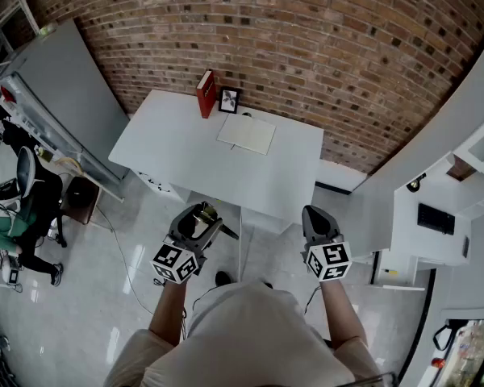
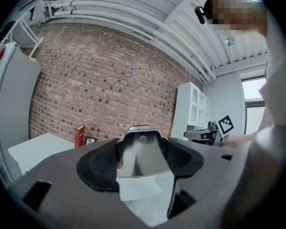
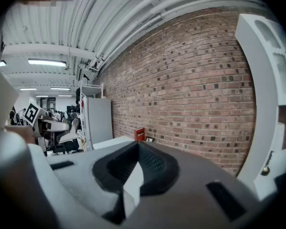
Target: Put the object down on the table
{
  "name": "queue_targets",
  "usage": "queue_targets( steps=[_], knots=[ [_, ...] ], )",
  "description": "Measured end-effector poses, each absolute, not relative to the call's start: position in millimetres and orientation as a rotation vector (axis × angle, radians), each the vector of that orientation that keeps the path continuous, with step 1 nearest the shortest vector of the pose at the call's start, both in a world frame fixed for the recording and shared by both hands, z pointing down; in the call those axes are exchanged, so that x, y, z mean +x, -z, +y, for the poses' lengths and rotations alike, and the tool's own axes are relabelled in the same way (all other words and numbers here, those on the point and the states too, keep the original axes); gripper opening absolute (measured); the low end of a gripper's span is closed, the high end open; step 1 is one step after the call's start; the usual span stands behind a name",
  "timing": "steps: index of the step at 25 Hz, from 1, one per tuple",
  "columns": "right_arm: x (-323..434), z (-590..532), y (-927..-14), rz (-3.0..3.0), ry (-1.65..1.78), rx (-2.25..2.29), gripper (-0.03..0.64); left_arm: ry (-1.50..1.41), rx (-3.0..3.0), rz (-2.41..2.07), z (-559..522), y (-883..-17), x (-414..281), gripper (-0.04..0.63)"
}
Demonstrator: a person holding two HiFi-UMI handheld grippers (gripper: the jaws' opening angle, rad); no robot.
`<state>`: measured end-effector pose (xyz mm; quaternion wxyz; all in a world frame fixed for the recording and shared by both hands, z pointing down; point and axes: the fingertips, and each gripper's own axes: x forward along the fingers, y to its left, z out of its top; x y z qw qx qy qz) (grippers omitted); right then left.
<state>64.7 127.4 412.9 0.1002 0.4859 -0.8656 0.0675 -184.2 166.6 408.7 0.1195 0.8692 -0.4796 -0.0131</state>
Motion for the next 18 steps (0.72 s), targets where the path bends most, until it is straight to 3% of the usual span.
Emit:
queue_targets(
  steps=[18],
  knots=[
    [43, 123, -420, -2.522, -0.208, 1.435, 0.003, 0.035, 2.535, -1.366, 159, -413, -199, 0.279]
  ],
)
